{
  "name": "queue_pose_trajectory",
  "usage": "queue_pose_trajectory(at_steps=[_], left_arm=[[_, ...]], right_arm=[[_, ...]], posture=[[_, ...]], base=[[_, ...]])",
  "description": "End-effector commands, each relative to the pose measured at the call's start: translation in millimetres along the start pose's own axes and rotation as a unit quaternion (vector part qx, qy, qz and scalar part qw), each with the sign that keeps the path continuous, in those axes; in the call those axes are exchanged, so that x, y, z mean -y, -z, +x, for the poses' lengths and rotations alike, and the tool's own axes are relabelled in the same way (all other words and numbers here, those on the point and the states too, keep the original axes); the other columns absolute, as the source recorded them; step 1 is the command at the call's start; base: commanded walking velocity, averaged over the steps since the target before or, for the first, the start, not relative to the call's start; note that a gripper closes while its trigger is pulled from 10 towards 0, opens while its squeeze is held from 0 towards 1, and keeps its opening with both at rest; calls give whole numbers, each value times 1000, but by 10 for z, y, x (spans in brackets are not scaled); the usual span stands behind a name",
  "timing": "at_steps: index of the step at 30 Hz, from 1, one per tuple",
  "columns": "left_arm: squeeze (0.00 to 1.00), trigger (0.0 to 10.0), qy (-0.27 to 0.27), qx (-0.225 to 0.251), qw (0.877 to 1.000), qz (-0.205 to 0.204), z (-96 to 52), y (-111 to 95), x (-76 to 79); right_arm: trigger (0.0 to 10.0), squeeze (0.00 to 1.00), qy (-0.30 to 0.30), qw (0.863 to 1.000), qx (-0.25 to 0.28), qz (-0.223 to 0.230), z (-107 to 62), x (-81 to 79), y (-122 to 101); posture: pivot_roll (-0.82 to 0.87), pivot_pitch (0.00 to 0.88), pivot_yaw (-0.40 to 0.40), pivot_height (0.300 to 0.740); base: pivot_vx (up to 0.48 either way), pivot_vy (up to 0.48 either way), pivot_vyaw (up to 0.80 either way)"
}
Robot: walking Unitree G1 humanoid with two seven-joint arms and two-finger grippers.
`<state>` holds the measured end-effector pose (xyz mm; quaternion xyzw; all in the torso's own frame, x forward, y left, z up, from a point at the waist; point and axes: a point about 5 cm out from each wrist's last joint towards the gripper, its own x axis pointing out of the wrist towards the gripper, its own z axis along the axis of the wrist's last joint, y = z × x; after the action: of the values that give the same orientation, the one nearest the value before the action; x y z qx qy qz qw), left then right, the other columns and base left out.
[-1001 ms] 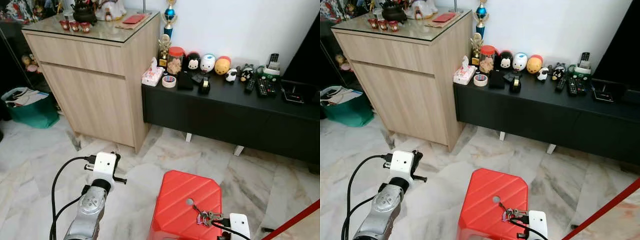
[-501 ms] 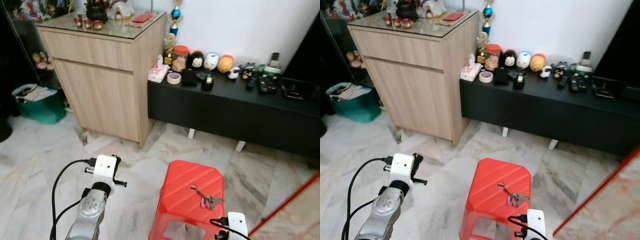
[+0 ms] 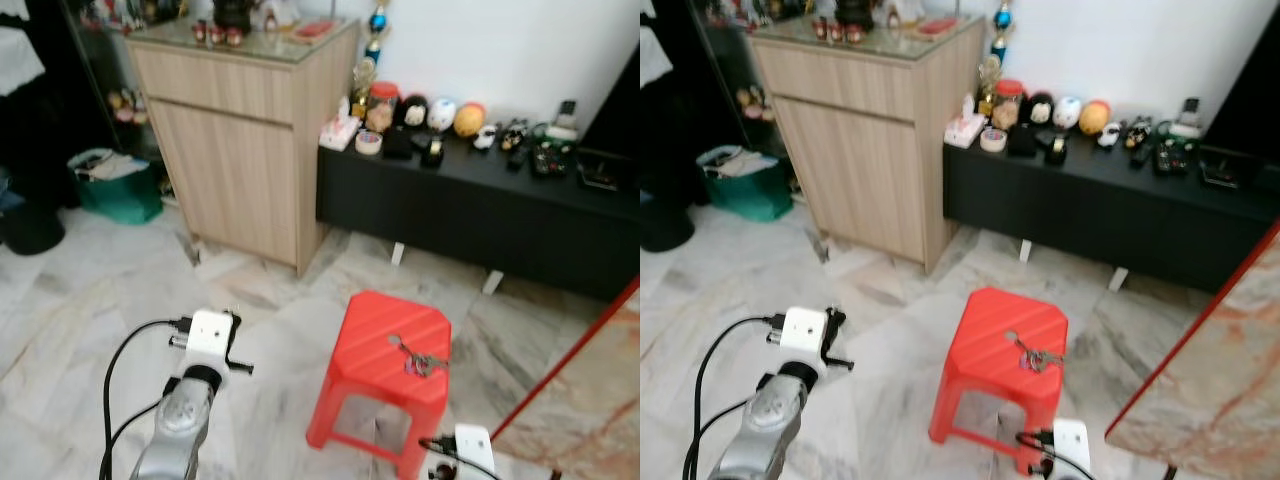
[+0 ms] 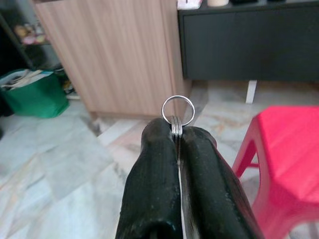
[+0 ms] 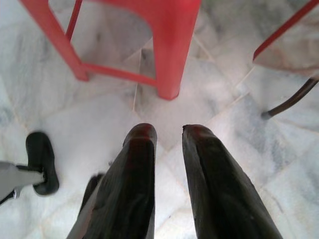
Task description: Hang keys on a hook
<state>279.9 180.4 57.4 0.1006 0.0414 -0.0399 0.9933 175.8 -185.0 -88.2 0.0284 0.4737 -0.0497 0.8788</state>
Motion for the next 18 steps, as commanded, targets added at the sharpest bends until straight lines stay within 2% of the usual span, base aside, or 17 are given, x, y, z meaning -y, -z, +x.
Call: queue_pose_trajectory(at_steps=[1, 18], left_arm=[[0, 10000, 3, 7, 1000, -3, -6, -17, 9], [0, 10000, 4, 17, 1000, -6, 10, -57, 10]], right_arm=[[10000, 0, 5, 1000, -4, 0, -3, 43, 8], [10000, 0, 7, 1000, -6, 3, 3, 58, -24]], posture=[[38, 0, -55, 740], [45, 0, -69, 740]], base=[[0, 0, 0], [0, 0, 0]])
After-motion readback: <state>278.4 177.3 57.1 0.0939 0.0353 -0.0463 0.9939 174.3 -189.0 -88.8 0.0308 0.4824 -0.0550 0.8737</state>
